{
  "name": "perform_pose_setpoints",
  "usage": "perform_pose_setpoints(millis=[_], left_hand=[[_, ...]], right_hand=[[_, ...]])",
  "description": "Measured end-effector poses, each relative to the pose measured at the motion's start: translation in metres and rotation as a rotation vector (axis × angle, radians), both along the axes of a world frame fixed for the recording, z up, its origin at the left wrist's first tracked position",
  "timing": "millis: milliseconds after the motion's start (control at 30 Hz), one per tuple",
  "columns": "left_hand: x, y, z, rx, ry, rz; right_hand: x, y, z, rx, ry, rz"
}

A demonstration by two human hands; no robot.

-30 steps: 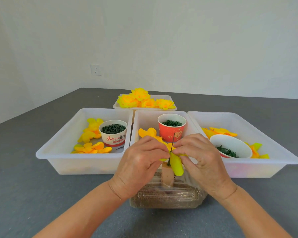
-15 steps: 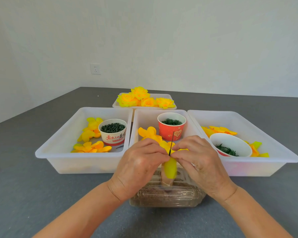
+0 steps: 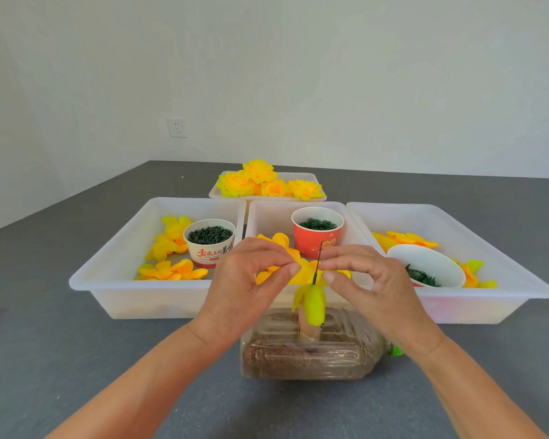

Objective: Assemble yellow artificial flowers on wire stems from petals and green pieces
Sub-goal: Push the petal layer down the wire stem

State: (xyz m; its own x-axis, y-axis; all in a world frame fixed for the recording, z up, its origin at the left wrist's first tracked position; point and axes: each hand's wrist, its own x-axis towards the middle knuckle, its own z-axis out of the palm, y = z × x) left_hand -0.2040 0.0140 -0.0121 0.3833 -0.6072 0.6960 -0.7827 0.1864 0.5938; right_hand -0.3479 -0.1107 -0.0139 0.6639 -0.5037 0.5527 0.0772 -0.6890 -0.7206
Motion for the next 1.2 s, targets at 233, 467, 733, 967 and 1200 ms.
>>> perform_pose_setpoints(millis=[233, 467, 733, 967, 1200], left_hand=[[-0.009, -0.015, 0.001, 0.216, 0.050, -0.058], [-0.007, -0.018, -0.001, 0.270, 0.160, -0.111], [-0.005, -0.019, 0.004, 0.347, 0.107, -0.156], [0.001, -0.020, 0.005, 0.404, 0.218, -0.193], [0.035, -0.033, 0.032, 0.495, 0.418, -0.375]], right_hand=[[0.007, -0.001, 0.003, 0.161, -0.055, -0.008], [0.011, -0.003, -0.008, 0.276, 0.045, 0.037], [0.012, -0.004, -0.017, 0.297, 0.025, 0.058], [0.015, -0.014, -0.011, 0.392, 0.056, 0.135], [0.035, -0.050, 0.005, 0.379, 0.016, -0.045]])
